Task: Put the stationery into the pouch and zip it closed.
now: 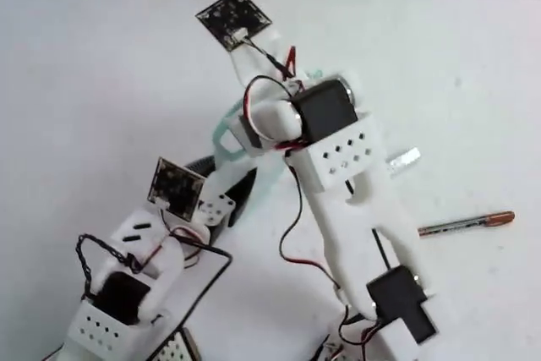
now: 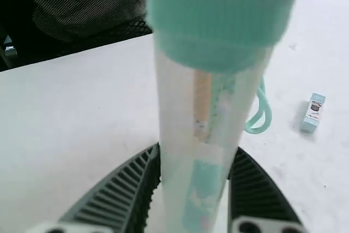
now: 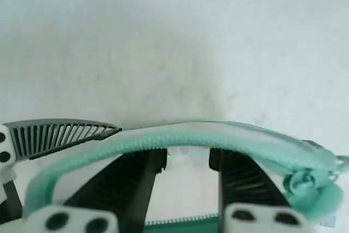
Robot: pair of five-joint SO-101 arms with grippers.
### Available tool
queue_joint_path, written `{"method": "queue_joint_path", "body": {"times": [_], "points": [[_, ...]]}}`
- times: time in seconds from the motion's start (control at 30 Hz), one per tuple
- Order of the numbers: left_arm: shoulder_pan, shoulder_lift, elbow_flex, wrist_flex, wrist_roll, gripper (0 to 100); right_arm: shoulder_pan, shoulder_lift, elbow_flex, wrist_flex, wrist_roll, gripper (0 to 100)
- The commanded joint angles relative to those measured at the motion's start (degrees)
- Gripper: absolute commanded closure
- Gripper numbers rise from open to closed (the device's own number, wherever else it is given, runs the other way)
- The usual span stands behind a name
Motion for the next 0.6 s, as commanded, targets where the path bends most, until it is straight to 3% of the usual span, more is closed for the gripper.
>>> {"method": "queue_joint_path", "body": {"times": [0.0, 0.57], "points": [[-0.7, -0.8, -2.8, -1.1, 0.4, 80, 0.0, -3.2, -3.8, 0.7, 0.8, 86.5], [-0.7, -0.8, -3.1, -0.9, 0.4, 80, 0.4, -14.7, -10.5, 0.7, 0.8, 86.3]]}}
